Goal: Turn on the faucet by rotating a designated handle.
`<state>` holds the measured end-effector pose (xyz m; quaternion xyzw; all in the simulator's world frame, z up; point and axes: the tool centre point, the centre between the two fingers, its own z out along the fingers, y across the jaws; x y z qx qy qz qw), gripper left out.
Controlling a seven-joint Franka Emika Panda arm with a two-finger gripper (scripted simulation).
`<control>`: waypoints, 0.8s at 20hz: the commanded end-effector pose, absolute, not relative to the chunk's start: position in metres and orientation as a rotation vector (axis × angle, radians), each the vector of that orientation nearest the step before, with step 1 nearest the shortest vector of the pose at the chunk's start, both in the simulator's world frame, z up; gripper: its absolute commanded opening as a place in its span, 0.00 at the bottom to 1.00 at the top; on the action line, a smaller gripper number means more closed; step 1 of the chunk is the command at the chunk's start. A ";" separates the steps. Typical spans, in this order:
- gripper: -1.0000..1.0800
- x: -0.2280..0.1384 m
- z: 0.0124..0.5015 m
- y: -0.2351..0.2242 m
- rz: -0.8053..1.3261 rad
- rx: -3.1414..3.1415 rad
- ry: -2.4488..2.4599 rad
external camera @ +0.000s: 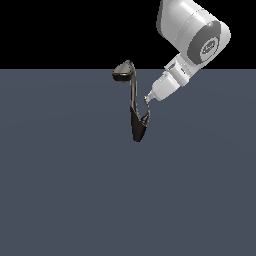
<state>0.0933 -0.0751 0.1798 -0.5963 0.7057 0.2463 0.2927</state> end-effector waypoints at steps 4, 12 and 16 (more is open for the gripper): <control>0.00 0.080 0.183 -0.069 0.656 -1.589 1.880; 0.00 0.060 0.188 -0.061 0.656 -1.588 1.880; 0.00 0.059 0.185 -0.066 0.644 -1.581 1.889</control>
